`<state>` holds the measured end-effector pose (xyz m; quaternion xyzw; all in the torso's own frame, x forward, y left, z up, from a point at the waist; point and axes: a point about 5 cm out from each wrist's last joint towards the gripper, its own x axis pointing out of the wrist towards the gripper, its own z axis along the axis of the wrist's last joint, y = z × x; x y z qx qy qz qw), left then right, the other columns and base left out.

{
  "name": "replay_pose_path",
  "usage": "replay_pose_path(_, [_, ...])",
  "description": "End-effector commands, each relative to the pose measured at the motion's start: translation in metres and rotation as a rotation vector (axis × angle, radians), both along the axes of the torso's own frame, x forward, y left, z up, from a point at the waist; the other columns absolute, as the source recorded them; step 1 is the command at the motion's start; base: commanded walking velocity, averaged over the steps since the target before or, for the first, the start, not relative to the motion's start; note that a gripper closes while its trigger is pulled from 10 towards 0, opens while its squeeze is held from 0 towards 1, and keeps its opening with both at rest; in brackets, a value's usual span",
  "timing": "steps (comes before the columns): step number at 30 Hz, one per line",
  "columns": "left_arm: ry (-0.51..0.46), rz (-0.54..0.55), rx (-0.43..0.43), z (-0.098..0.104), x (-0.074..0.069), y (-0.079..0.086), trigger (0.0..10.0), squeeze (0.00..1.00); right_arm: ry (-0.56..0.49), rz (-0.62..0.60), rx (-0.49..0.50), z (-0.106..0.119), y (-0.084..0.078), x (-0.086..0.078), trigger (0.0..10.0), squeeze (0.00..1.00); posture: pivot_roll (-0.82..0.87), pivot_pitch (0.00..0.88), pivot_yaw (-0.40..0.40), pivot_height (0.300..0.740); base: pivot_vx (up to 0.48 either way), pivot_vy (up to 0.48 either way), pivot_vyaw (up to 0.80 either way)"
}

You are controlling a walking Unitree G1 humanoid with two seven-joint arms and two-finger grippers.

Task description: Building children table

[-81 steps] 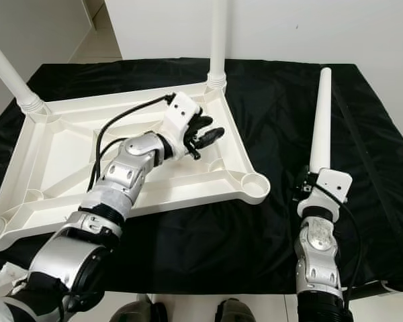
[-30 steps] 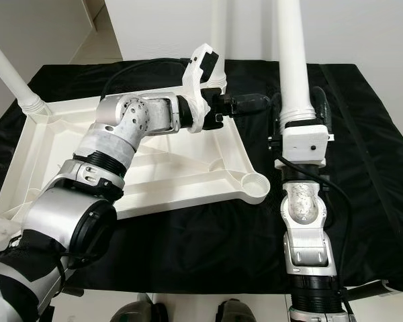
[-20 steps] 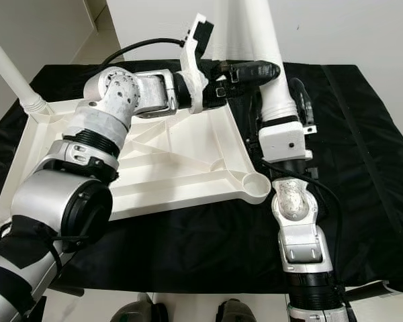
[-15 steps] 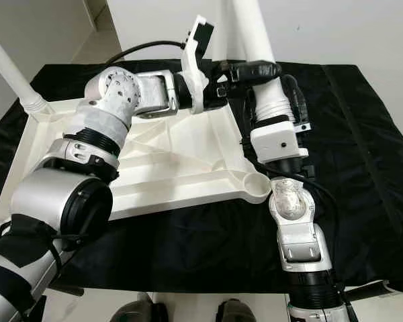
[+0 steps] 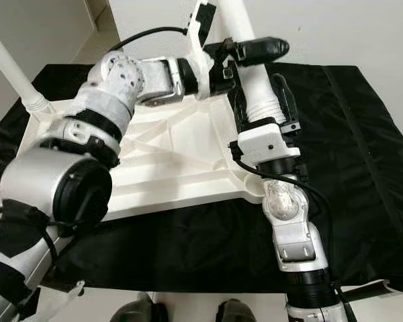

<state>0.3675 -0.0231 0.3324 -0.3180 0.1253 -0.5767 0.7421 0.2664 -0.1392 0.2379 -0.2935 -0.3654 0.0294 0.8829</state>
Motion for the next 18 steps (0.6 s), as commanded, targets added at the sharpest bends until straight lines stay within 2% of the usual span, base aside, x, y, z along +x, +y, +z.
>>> replay_pose_path(1, [-0.083,-0.006,-0.075,0.023,0.001,0.005,10.0,0.0,0.033,0.045,-0.031,-0.008,0.009,-0.002,10.0,0.0,-0.08,0.014,0.073,0.74,0.0,0.0,0.0])
replay_pose_path(6, [-0.102,0.055,-0.086,0.034,0.005,0.011,10.0,0.0,0.043,0.053,-0.036,-0.011,0.011,-0.002,10.0,0.0,-0.08,0.013,0.074,0.74,0.0,0.0,0.0])
replay_pose_path(18, [-0.161,0.162,-0.079,0.049,0.014,0.025,10.0,0.0,0.048,0.06,-0.043,-0.014,0.014,-0.003,10.0,0.0,-0.08,0.018,0.071,0.74,0.0,0.0,0.0])
